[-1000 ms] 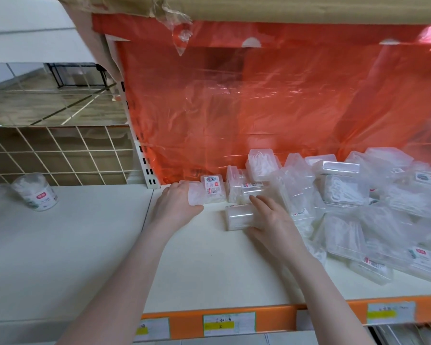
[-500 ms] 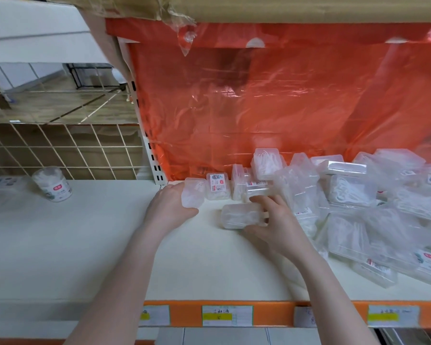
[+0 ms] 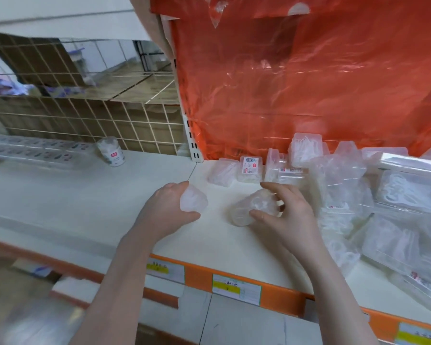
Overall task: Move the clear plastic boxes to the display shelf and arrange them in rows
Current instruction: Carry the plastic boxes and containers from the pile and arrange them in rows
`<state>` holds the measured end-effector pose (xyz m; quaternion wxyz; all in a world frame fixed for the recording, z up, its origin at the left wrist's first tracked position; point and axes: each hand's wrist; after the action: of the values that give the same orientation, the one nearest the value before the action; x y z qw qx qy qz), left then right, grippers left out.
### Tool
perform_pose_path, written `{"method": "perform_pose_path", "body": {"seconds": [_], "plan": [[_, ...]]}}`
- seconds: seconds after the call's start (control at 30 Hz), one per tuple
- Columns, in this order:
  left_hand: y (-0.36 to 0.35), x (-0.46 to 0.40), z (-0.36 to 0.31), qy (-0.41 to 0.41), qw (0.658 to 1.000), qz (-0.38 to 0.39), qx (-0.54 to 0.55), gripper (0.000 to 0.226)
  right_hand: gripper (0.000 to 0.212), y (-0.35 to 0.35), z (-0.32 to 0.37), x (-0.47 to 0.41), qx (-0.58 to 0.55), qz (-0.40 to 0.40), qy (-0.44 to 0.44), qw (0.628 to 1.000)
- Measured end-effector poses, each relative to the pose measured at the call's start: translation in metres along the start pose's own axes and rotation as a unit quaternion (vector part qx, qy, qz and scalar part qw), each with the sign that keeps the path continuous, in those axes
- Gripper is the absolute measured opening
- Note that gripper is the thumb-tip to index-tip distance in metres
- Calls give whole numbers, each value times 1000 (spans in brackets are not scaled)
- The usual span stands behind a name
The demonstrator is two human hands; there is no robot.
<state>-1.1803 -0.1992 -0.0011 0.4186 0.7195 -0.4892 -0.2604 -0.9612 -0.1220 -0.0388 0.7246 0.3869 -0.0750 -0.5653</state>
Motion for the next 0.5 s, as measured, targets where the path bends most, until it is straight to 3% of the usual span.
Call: {"method": "perform_pose_path", "body": {"seconds": [0.5], "plan": [[70, 54, 95, 20, 999, -45, 10, 80, 51, -60, 97, 11, 82, 36, 75, 993]]}}
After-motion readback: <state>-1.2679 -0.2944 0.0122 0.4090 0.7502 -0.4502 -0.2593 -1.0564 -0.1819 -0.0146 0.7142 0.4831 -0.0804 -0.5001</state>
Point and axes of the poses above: each hand's wrist, its own x-axis away from the middle knuckle, its own y-axis out of the back of the hand, z = x × y, and after that the axes turned 10 degrees about x, right-handed
